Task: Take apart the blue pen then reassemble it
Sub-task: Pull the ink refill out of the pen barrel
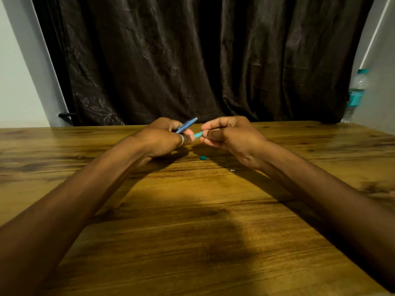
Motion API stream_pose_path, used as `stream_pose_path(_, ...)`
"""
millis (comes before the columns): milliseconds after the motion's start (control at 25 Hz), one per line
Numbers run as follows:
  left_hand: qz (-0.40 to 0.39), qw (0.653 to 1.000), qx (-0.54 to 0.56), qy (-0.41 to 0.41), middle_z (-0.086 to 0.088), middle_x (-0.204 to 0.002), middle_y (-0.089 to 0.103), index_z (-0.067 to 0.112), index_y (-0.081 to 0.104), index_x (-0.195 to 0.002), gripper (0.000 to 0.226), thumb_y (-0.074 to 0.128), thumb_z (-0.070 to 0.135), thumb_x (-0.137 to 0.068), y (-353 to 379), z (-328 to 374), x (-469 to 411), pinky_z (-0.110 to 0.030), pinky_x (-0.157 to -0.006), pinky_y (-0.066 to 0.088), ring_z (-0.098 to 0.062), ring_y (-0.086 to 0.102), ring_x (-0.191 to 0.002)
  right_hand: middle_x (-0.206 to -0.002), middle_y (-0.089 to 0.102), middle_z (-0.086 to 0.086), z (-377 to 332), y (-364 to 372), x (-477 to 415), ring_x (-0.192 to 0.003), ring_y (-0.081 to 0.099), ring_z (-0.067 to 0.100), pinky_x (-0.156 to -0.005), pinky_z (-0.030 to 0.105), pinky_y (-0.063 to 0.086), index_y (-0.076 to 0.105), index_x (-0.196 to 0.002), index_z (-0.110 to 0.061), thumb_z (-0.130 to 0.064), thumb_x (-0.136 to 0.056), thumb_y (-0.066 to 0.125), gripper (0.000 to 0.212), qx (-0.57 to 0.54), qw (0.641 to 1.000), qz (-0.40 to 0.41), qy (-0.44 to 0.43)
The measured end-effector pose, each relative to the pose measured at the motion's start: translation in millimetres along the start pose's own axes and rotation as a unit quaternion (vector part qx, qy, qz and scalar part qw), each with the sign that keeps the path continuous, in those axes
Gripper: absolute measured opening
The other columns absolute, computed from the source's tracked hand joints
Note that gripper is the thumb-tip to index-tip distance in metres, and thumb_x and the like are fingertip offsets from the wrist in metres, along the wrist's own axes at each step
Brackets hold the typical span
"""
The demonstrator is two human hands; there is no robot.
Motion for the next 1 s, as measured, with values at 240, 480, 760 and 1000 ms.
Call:
stream_pose_path(240,0.042,0.998,0.043,0.008,-0.004,-0.083,0.070,0.019,0.074,-0.096,0.010,0.073,0.022,-0.087,-9.1,3.9,1.0,-0.016,-0.064,0.049,-0.013,0.061,-0.076,-0.089,0.069,0.021,11.3,-3.4,-3.4,-0.075,0.071,0.021,-0.063,0.020,0.061,0.067,-0.095,0.005,0.017,-0.088,0.056,0.017,-0.114,0.992,0.021,0.045)
stream_pose_path(480,0.101,0.988,0.107,0.042,-0.013,-0.096,0.070,0.013,0.070,-0.109,0.022,0.073,0.020,-0.088,-17.9,12.5,3.9,-0.027,-0.073,0.048,-0.019,0.059,-0.083,-0.090,0.070,0.020,20.1,4.9,-0.5,-0.078,0.072,0.022,-0.067,0.023,0.062,0.065,-0.099,0.008,0.018,-0.088,0.055,0.017,-0.160,0.985,0.019,0.067)
stream_pose_path(760,0.112,0.985,0.114,0.061,-0.002,-0.088,0.068,0.027,0.067,-0.094,0.011,0.073,0.022,-0.087,-23.2,8.8,-1.4,-0.030,-0.080,0.052,-0.012,0.062,-0.081,-0.096,0.071,0.021,17.8,9.8,6.5,-0.082,0.072,0.023,-0.071,0.025,0.062,0.062,-0.113,0.012,0.017,-0.089,0.056,0.026,-0.168,0.983,0.008,0.069)
stream_pose_path(1000,0.123,0.984,0.123,0.038,0.002,-0.084,0.065,0.018,0.071,-0.107,0.019,0.072,0.022,-0.088,-25.0,5.7,-1.2,-0.019,-0.058,0.039,-0.002,0.054,-0.064,-0.095,0.072,0.018,14.2,9.0,7.9,-0.084,0.072,0.022,-0.072,0.025,0.062,0.066,-0.105,0.006,0.015,-0.088,0.057,0.021,-0.162,0.984,-0.003,0.069)
Point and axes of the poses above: each hand's wrist, its own x-axis away from the middle knuckle, its own y-axis out of the palm, z = x × y, the point moved 9 cm from there along -x, towards the middle knuckle
